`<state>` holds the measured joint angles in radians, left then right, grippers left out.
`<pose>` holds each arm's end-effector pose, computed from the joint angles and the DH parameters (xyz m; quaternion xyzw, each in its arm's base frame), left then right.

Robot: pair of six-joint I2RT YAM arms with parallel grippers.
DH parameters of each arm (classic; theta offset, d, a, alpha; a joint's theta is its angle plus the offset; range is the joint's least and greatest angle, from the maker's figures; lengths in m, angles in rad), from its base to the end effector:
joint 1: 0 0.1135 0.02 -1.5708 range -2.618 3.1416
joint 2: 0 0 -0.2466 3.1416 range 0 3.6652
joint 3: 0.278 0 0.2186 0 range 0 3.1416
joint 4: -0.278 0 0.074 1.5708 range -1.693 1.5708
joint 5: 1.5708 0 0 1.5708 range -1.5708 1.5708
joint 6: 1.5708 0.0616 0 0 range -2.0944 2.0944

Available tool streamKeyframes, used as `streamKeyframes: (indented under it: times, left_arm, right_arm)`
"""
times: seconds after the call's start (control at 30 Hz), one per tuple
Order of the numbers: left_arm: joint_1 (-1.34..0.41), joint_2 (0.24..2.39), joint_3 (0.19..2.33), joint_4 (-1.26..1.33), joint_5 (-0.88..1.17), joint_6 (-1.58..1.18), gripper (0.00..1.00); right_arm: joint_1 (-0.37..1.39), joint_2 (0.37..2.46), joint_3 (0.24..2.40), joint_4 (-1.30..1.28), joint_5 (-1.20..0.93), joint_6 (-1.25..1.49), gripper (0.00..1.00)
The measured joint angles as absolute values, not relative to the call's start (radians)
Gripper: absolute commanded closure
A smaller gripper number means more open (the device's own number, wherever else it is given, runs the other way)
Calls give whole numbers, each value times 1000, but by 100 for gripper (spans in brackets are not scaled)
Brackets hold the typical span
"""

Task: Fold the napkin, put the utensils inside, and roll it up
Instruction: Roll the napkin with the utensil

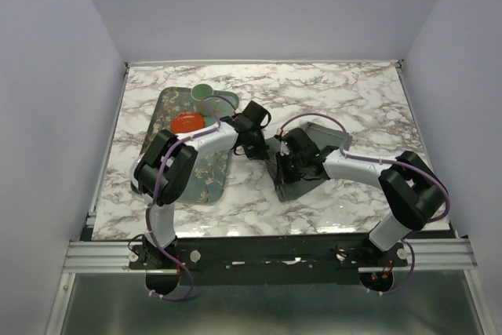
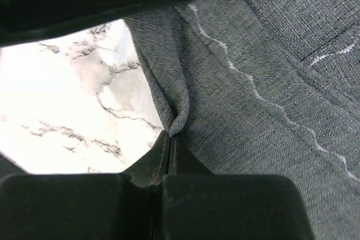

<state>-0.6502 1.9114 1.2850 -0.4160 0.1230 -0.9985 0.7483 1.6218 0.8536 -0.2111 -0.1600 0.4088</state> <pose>0.2947 -0.2336 0.1546 -0.1511 0.9517 -0.2316 0.1334 0.2136 0.2117 0.1450 -0.1840 0.9359 0.2229 0.2014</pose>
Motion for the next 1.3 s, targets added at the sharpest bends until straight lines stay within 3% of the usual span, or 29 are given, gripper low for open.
streamKeyframes:
  times: [0.2,0.43,0.6,0.73,0.9,1.03,1.27,1.3]
  left_arm:
    - [-650,1912,1295,-437,106,-967,90]
    - [-650,1919,1319,-460,89,-932,56]
    - [-650,1919,1348,-458,60,-900,45]
    - [-650,1919,1352,-455,41,-857,19]
    - [-660,1860,1323,-451,-6,-765,24]
    - [-670,1724,1219,-434,-22,-721,36]
    - [-696,1569,1010,-343,13,-693,21]
    - [-696,1571,992,-327,21,-696,14]
  right_arm:
    - [636,1630,778,-62,-400,423,100]
    - [530,1683,696,127,-635,483,100]
    - [466,1740,677,201,-760,529,100]
    - [424,1796,670,266,-850,571,99]
    - [374,1851,646,355,-942,637,99]
    - [351,1868,638,379,-974,667,99]
    - [338,1890,636,402,-1000,702,99]
    - [337,1893,636,405,-1002,706,99]
